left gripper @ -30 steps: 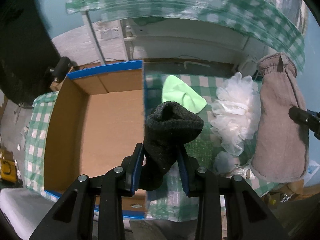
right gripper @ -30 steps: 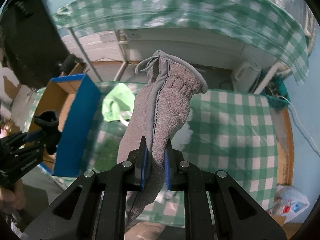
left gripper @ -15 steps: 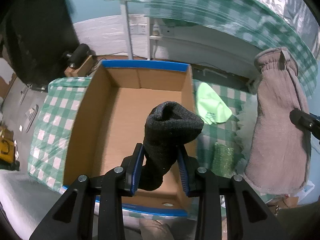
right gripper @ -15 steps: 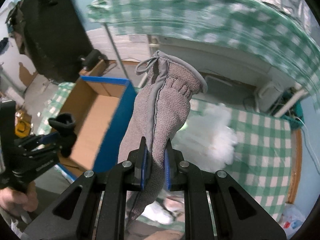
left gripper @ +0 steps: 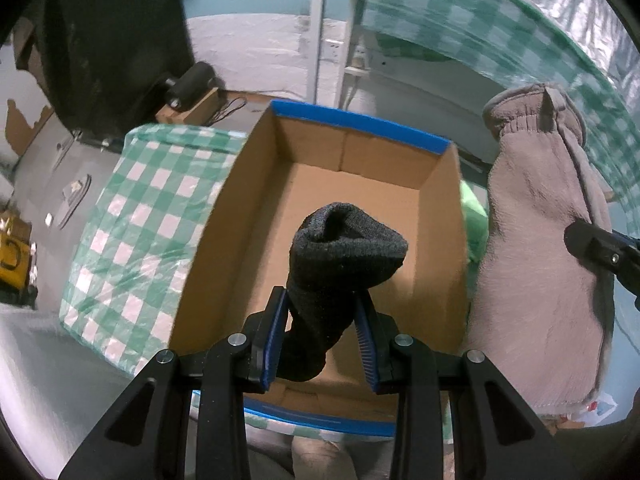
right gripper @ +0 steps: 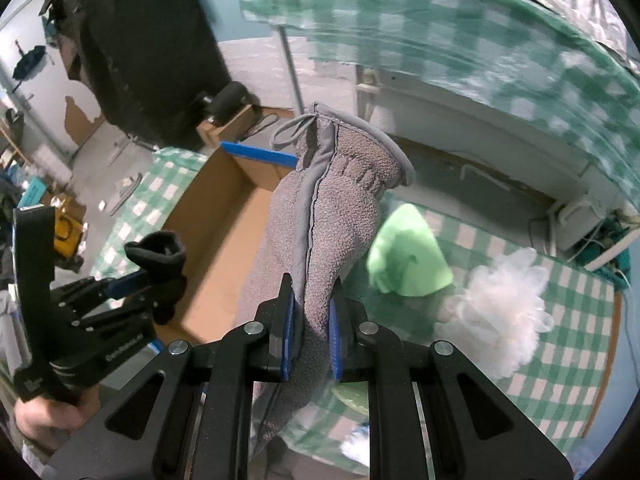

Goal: Organize soft objects
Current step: 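Carry the black sock and grey mitt into the box and release both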

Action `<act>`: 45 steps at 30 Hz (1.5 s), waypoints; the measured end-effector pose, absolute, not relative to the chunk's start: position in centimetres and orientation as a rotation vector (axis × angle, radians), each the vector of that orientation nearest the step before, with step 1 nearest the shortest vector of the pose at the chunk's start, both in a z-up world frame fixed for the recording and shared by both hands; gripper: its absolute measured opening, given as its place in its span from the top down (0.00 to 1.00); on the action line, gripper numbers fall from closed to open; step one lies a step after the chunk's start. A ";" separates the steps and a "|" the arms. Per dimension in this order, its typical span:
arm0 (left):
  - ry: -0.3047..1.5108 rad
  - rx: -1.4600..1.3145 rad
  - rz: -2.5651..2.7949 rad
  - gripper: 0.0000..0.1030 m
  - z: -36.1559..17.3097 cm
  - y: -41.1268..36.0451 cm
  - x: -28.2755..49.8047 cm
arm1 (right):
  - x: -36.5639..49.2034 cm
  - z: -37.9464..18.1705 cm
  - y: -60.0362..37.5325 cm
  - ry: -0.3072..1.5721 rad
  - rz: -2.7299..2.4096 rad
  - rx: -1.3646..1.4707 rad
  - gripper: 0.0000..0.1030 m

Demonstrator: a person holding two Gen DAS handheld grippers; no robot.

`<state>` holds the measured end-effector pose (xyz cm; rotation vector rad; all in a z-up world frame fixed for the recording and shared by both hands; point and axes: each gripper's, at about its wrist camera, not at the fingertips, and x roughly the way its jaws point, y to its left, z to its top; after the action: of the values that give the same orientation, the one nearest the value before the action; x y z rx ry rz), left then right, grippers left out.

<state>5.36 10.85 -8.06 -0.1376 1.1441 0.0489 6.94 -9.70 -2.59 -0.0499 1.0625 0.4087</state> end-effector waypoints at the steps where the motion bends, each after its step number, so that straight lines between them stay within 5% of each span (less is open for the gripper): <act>1: 1.146 -0.144 0.050 0.67 -8.2 11.1 5.4 | 7.2 -2.8 -9.1 1.067 0.413 -0.056 0.87; 11: 1.181 -0.153 0.105 0.66 -9.8 12.6 5.5 | 8.3 -5.0 -5.8 1.121 0.469 -0.059 0.87; 16: 1.144 -0.140 0.141 0.34 -9.2 12.8 5.3 | 8.4 -5.6 -5.0 1.137 0.489 -0.077 0.74; 21: 1.126 -0.119 0.133 0.33 -8.4 12.4 5.1 | 7.9 -4.8 -4.7 1.081 0.478 -0.108 0.46; 45: 1.080 -0.084 0.064 0.25 -6.1 9.7 4.2 | 6.3 -3.2 -9.5 1.040 0.374 -0.067 0.37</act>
<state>4.15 9.73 -6.12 -0.0836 1.0795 0.0638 6.33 -9.54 -3.23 -0.0671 1.0401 0.3738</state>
